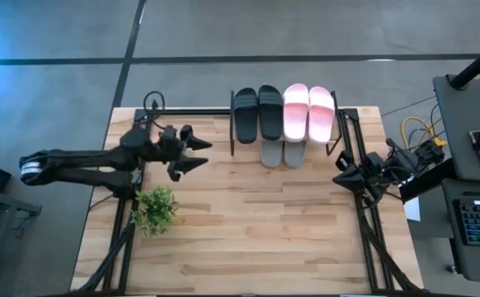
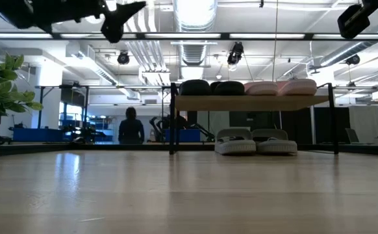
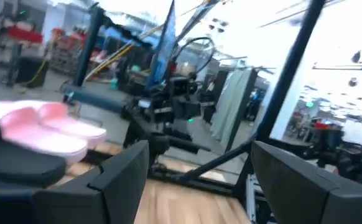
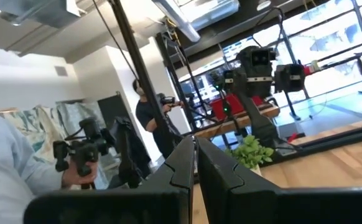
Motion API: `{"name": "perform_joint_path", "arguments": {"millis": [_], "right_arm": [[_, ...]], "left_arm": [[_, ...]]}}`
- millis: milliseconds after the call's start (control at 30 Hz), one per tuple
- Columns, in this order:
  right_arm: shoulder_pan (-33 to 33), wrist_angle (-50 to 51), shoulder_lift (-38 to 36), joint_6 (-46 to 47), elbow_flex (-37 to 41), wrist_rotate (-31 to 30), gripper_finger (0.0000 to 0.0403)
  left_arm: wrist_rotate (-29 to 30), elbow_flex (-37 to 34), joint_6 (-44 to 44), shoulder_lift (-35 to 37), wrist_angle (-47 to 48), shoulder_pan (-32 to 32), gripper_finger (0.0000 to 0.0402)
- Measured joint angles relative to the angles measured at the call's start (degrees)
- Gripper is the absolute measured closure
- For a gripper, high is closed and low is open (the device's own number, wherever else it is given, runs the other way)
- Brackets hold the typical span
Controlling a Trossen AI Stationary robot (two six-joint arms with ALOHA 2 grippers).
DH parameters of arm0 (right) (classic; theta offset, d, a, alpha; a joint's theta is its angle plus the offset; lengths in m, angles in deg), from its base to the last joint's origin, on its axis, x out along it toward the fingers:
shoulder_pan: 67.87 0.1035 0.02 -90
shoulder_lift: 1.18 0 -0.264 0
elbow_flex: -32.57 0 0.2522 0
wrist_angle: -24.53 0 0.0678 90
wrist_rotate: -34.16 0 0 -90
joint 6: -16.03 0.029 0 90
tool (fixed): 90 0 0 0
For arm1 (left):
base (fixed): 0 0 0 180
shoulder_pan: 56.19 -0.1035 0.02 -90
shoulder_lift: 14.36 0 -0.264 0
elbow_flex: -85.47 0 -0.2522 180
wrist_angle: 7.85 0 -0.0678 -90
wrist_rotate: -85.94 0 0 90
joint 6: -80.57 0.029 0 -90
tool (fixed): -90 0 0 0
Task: Pick and place slides into the shelf
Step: Return to Home Position
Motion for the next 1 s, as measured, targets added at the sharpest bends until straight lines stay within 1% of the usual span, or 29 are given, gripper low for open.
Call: {"name": "perform_joint_path", "arguments": {"millis": [133, 200, 333, 467, 600, 700, 800, 900, 1000], "right_arm": [[0.0, 0.66, 0.03, 0.0, 0.0, -2.02, 0.039], [0.0, 0.83, 0.0, -0.01, 0.0, -3.45, 0.039], [0.0, 1.65, 0.02, 0.0, 0.0, -4.45, 0.039], [-0.01, 1.89, 0.02, 0.36, 0.0, -5.32, 0.039], [0.0, 2.49, 0.0, 0.58, 0.0, -5.44, 0.039], [0.0, 3.75, 0.0, 2.21, 0.0, -5.51, 0.039], [-0.02, 4.17, 0.0, 3.25, 0.0, -5.52, 0.039], [-0.02, 4.35, 0.0, 3.18, 0.0, -5.52, 0.039], [0.0, 4.36, 0.0, 2.38, 0.0, -6.0, 0.039]], "left_arm": [[1.76, 1.11, -0.45, 5.73, 14.65, 0.06, 0.0132], [2.98, 1.11, -1.32, 9.02, 19.74, 0.5, 0.0132], [6.04, 0.57, -1.39, 14.43, 23.22, 1.44, 0.0132], [9.85, 0.57, 0.01, 18.46, 29.05, 1.77, 0.0132], [10.47, 0.24, 1.18, 21.33, 36.12, 1.77, 0.0132], [11.67, -0.75, 1.68, 23.2, 37.48, 1.77, 0.0132], [12.64, -1.62, 3.85, 26.77, 37.06, 1.77, 0.0132], [12.78, -2.69, 5.5, 30.83, 35.79, 1.77, 0.0132], [12.7, -5.44, 5.66, 34.61, 33.24, 1.77, 0.0132]]}}
